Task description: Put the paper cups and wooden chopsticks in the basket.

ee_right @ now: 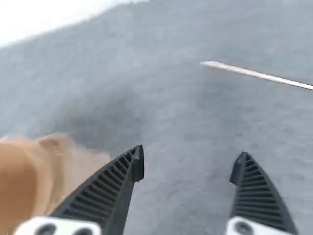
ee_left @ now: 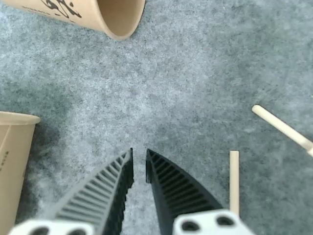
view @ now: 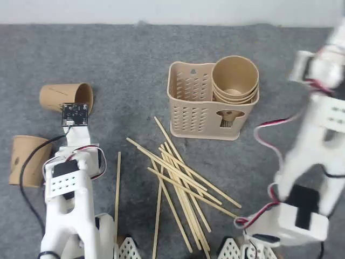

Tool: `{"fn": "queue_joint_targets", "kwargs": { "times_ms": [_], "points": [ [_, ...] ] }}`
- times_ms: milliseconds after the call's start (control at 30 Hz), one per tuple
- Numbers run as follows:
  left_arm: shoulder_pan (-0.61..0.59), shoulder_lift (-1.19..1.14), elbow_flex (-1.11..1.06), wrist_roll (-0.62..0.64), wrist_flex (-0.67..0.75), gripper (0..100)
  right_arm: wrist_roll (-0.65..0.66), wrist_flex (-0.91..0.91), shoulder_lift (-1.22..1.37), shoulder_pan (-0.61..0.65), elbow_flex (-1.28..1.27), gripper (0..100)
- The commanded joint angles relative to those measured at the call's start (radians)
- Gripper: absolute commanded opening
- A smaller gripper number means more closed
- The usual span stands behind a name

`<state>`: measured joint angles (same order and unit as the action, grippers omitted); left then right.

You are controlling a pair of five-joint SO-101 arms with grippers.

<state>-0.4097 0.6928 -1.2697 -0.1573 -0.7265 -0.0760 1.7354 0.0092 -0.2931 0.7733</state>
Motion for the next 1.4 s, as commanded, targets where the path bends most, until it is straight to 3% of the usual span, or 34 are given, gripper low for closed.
{"fn": "queue_joint_targets", "kwargs": {
  "times_ms": [0, 100, 233, 600, 1033, 1367],
  "points": [
    [0.006, 0.031, 0.007, -0.006, 0.000, 4, -0.011, -0.130, 0.001, -0.194, 0.023, 15.8],
    [0.008, 0.031, 0.007, -0.006, 0.000, 4, 0.015, -0.280, 0.117, -0.282, 0.008, 0.0],
    [0.006, 0.031, 0.007, -0.006, 0.000, 4, 0.060, -0.456, 0.308, -0.332, 0.009, 5.4],
    [0.008, 0.031, 0.007, -0.006, -0.003, 4, 0.061, -0.957, 0.762, -0.390, 0.011, 0.8],
    [0.011, 0.031, 0.004, -0.006, -0.005, 4, 0.071, -1.549, 1.070, -0.441, 0.012, 0.8],
    [0.011, 0.031, 0.004, -0.006, -0.008, 4, 0.071, -1.454, 1.400, -0.453, 0.474, 0.8]
  ]
}}
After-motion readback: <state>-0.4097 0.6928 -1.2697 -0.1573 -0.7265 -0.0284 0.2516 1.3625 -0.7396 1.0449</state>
